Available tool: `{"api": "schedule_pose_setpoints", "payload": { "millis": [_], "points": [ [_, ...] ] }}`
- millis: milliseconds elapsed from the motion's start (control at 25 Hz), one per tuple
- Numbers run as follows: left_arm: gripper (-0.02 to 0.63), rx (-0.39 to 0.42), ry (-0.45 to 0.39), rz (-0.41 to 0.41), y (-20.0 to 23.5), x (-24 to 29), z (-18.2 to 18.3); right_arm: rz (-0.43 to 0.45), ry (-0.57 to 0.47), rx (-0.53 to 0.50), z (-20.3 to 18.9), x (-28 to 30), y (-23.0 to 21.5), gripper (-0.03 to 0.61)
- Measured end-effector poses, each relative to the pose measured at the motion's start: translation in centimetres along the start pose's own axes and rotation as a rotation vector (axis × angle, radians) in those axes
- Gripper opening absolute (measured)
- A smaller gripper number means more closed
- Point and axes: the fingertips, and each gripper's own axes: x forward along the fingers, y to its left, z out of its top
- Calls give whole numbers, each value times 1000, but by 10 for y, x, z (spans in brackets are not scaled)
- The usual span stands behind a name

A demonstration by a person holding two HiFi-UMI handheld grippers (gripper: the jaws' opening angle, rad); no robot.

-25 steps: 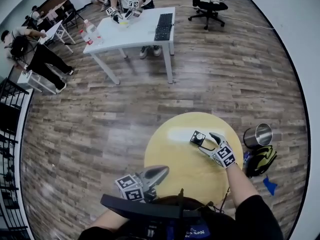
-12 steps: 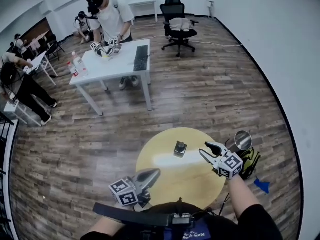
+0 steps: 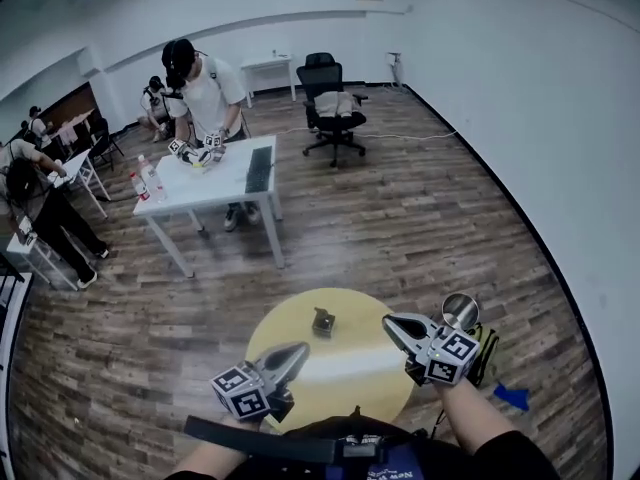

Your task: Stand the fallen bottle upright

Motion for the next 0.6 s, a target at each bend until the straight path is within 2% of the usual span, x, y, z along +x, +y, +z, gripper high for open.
{"api": "schedule_pose_setpoints", "payload": {
  "millis": [280, 400, 600],
  "points": [
    [9, 4, -28, 26, -63, 23, -44, 80, 24, 103, -5, -88, 13, 21],
    [9, 22, -28, 42, -76, 15, -42, 85, 15, 103, -1, -94, 15, 21],
    [9, 30, -32, 56, -70, -11, -35, 87, 10, 87, -1, -81, 33, 21]
  ]
}}
